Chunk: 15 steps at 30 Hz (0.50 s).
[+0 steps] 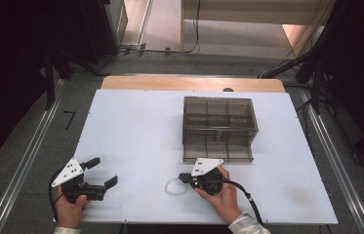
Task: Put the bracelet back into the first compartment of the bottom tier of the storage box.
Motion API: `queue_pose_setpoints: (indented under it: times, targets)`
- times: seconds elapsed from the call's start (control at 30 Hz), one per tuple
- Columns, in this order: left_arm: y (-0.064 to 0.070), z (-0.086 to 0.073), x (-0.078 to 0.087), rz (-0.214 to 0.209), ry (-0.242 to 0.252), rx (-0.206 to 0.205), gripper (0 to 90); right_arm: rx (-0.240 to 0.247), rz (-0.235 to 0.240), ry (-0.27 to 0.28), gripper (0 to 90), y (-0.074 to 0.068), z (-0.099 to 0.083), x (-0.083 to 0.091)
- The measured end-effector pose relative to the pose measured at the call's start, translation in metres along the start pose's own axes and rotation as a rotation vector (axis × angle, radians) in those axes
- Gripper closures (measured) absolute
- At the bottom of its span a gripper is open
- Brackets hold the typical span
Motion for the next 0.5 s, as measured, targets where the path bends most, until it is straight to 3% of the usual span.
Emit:
queue_pose_setpoints:
  times: [0.5]
  targets:
    - [-0.0001,0.0000,-0.0001,-0.001,0.000,0.001,0.0,-0.019,-0.007,0.040,85.3,0.0055,0.0037,0.0105]
Point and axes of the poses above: each handheld gripper's, and its own axes: x roughly backward along the jaws, z roughly out of its top, y roughly to its right, the point moved 2 cm from there along -x, roughly forward along the jaws, and after that the axes turned 8 degrees about -x, right-handed, at the moved point
